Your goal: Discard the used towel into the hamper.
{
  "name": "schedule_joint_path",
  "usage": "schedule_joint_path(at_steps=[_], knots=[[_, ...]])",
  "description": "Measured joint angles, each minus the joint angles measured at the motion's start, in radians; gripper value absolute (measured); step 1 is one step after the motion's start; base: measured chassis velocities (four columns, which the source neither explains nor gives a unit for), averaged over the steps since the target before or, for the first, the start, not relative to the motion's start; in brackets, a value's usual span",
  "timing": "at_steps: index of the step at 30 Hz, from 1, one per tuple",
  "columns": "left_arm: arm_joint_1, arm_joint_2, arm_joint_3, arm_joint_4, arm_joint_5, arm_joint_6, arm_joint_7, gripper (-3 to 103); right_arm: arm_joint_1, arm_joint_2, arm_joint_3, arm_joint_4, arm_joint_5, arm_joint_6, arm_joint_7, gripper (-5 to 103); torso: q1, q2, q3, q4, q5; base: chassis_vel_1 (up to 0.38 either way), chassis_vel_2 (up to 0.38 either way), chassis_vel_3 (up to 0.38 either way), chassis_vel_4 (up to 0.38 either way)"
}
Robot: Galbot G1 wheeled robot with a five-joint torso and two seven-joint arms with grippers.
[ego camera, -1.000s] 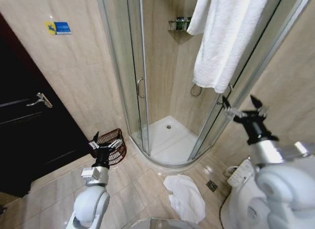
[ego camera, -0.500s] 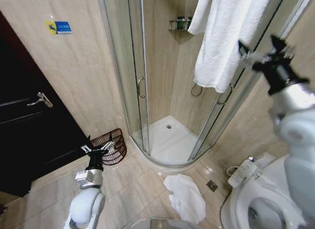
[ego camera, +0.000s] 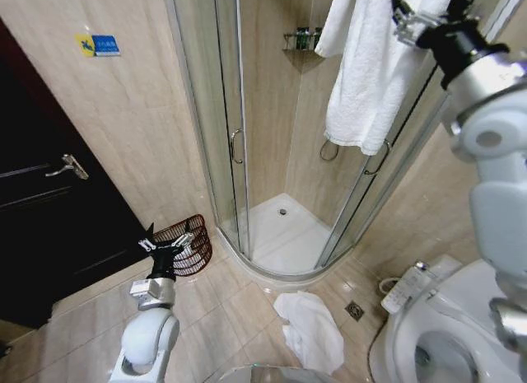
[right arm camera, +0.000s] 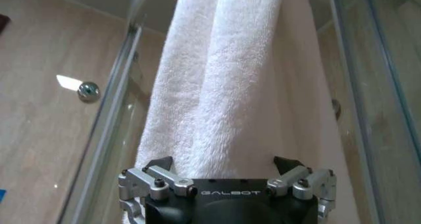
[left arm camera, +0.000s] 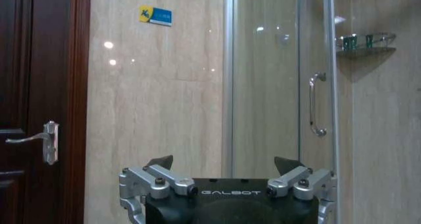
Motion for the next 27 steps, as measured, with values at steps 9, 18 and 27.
schedule_joint_path(at_steps=[9,18,27], knots=[[-0.001,-0.015,0.038,-0.012,0.038,0.007,-0.019,100,0.129,0.019,-0.095,-0.061,0.062,0.014,0.026,90,0.0,-0.001,0.0,-0.0001,0.0001,0.0,0.0,0.0,0.0],[-0.005,-0.031,0.075,-0.016,0.069,0.013,-0.033,100,0.176,0.043,-0.13,-0.114,0.087,0.022,0.026,51,0.0,-0.001,-0.001,-0.0001,0.0001,0.0,0.0,0.0,0.0],[0.006,-0.056,0.088,-0.016,0.099,0.013,-0.014,100,0.144,0.055,-0.093,-0.118,0.087,0.024,0.013,25,-0.001,-0.001,-0.001,0.0,0.0001,0.0,0.0,0.0,0.0]])
